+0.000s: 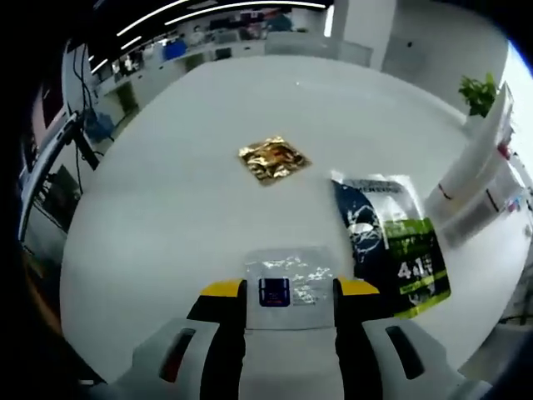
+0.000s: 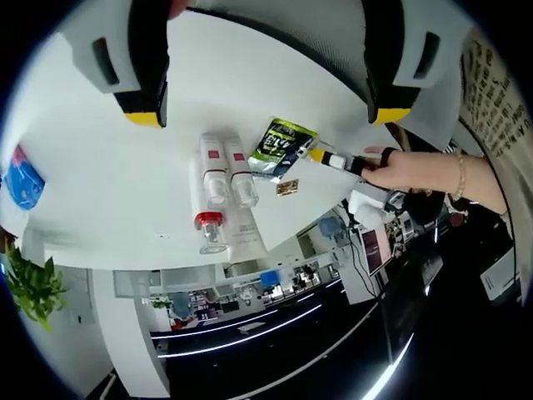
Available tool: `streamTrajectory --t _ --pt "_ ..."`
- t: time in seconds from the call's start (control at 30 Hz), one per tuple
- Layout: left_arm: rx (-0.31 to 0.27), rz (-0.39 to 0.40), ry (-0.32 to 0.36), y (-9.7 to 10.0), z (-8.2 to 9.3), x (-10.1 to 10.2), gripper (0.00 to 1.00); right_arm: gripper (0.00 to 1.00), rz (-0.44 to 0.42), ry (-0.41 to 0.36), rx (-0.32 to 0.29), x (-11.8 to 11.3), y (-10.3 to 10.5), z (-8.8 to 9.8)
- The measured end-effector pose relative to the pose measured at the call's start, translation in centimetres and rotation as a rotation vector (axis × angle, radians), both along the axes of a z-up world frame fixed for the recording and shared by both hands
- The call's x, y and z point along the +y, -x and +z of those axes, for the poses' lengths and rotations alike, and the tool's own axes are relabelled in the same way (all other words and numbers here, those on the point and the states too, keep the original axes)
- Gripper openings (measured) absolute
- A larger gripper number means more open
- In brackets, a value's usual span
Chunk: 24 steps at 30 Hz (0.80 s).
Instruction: Arrange the skincare products in the storage area until every visible bottle or jar stands upright without overlapping.
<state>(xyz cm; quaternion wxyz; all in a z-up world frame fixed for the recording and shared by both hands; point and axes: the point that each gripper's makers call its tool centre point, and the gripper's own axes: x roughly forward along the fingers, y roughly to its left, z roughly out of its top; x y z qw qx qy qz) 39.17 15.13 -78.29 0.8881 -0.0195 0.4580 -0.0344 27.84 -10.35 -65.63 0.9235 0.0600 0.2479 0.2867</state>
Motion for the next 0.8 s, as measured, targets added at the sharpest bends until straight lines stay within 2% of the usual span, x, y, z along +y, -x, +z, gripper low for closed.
streamTrajectory --t 0.2,0.37,0.53,0.6,0.63,0.7,0.8 --pt "-0.012 0.001 0.012 0.2 0.1 -0.1 0.4 0.99 0.003 0.001 0.003 0.0 0.0 -0.1" --pt "-0.016 0.0 0.04 0.4 0.4 -0.2 0.46 1.0 0.003 0.003 0.004 0.0 0.1 -0.1" --pt "-0.057 -0.021 0.054 1.0 1.5 0.0 0.47 1.0 0.003 0.005 0.004 0.1 0.1 -0.2" --pt "-0.074 -0.063 0.065 1.5 2.0 -0.2 0.48 1.0 0.004 0.008 0.004 0.1 0.2 -0.2" --pt "-0.11 -0.108 0.044 1.5 2.6 -0.2 0.47 1.0 0.005 0.008 0.004 0.1 0.2 -0.2" --pt "-0.136 -0.182 0.002 2.1 3.3 -0.2 0.48 1.0 0.006 0.009 0.004 0.1 0.2 -0.2" --pt "-0.16 -0.207 0.032 2.8 4.2 -0.4 0.52 1.0 0.002 0.01 0.004 0.1 0.2 -0.2"
